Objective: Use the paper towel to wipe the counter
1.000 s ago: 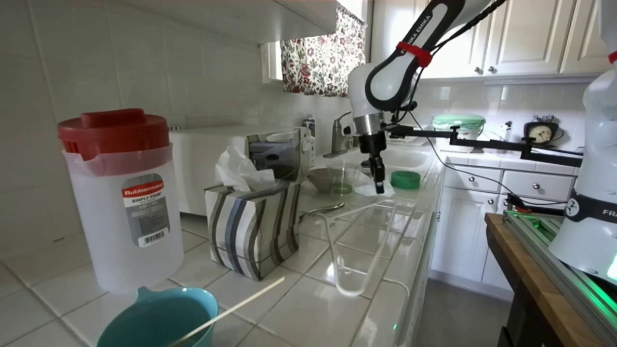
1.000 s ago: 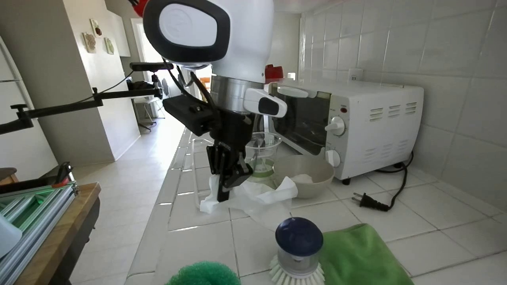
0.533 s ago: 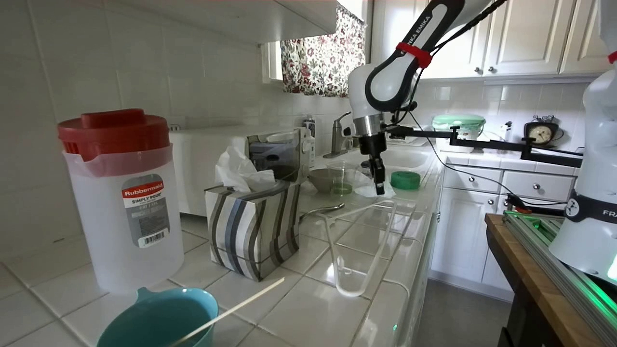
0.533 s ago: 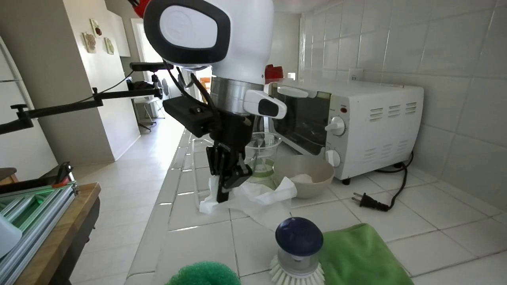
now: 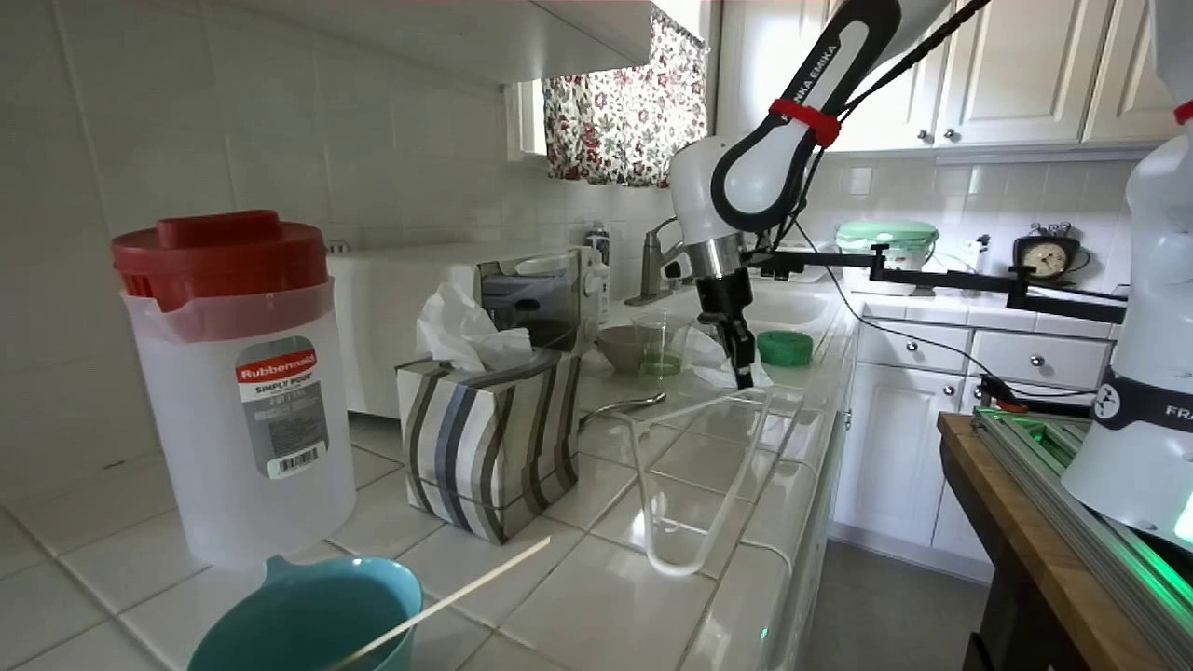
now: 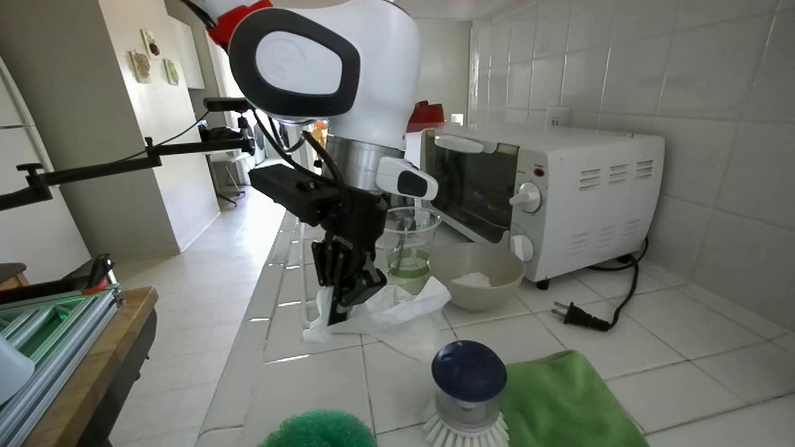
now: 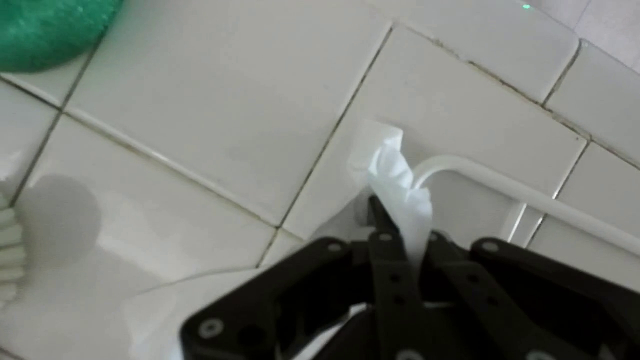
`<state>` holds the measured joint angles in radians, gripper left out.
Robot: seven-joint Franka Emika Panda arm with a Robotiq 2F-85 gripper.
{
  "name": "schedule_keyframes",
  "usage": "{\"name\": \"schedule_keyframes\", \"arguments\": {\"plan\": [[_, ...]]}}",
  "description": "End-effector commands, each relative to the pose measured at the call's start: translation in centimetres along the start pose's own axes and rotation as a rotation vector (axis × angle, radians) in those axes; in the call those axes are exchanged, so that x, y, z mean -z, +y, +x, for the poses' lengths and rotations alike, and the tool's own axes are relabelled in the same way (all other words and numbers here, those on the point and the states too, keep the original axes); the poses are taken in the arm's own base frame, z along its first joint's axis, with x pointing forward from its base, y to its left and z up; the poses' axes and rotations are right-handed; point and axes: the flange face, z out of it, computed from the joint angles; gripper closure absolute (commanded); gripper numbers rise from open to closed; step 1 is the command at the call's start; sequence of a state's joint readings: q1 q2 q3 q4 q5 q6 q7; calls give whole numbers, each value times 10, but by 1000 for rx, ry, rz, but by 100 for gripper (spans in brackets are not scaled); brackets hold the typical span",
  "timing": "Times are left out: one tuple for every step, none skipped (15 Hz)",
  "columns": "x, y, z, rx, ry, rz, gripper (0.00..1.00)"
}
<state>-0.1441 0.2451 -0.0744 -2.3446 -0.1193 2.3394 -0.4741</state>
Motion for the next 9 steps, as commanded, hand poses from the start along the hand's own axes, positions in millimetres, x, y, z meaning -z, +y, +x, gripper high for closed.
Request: {"name": "schedule_keyframes", "arguments": {"plan": [[-3, -12, -13, 87, -42, -14, 100], [-3, -16, -16, 116, -48, -10, 100], [-4, -20, -18, 138, -64, -12, 100], [-5, -25, -21, 173, -82, -12, 100], [-6, -28, -23, 198, -100, -11, 100], [-7, -30, -25, 220, -115, -9, 100], [-9, -30, -27, 233, -130, -4, 100], [-10, -31, -29, 246, -142, -1, 100], [-12, -31, -30, 253, -152, 4, 100]]}}
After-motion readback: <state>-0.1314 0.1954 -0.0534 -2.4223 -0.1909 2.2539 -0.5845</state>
